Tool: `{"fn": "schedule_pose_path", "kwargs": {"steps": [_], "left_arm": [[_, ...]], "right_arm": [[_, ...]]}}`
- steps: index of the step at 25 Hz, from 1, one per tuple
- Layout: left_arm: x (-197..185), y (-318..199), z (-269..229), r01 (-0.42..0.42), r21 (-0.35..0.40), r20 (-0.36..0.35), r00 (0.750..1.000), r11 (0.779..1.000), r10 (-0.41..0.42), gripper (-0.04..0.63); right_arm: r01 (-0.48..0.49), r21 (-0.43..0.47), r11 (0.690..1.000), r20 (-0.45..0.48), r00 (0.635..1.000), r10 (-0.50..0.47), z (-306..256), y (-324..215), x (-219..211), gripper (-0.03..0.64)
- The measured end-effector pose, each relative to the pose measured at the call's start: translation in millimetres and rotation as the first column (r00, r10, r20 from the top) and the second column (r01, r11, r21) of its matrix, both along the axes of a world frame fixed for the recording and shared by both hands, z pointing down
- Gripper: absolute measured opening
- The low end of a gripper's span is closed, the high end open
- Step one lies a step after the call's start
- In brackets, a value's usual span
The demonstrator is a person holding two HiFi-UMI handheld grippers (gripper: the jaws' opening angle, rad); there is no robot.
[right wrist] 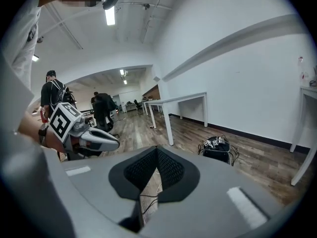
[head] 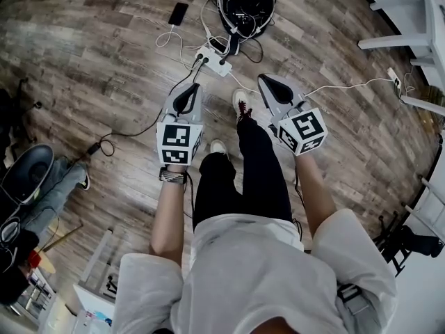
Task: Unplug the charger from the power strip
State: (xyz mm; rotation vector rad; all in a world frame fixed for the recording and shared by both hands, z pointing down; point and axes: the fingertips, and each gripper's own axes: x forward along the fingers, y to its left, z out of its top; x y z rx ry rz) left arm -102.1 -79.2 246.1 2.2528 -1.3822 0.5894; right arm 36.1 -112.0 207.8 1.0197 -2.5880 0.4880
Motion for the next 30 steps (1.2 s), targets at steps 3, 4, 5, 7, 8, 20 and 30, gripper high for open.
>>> {"fn": "schedule_pose_path", "kwargs": {"steps": [3, 4, 5, 7, 8, 20, 30], "left_arm": [[6, -7, 25, -0.020, -0.008, -0.003, 1.000, 1.000, 0.020, 0.005], [7, -9, 36, -0.027, -0.012, -0.004, 1.000, 1.000, 0.027, 0.005], [8, -11, 47, -0.032, -0.018, -0.004, 0.999, 0.999, 0.032, 0.005], [9, -15, 71, -0.041, -0.038, 0.004, 0.999, 0.998, 0.041, 0.005], [10, -16, 82, -0.043, -0.049, 0.009, 0.999, 0.998, 0.044, 0.005], [10, -31, 207, -0.058, -0.109, 0.025, 0.998, 0.992, 0.061, 0.005], [9, -56, 345, -0.072, -0.096, 0.007, 0.997, 0.993, 0.073, 0.018]], "right_arm": [[0.024, -0.009, 1.000, -0.016, 1.000, -0.024, 29, -5, -2, 0.002], [0.025, -0.014, 1.000, -0.021, 0.999, -0.026, 40, -7, -1, 0.002], [0.026, -0.017, 1.000, -0.025, 0.999, -0.027, 50, -11, 0, 0.002], [0.035, -0.020, 0.999, -0.034, 0.999, -0.036, 68, -19, 1, 0.002], [0.043, -0.021, 0.999, -0.038, 0.998, -0.044, 75, -22, 1, 0.002], [0.066, -0.082, 0.994, -0.015, 0.998, -0.067, 201, -62, 1, 0.002], [0.056, -0.095, 0.994, -0.036, 0.998, -0.059, 358, -94, 12, 0.002]]}}
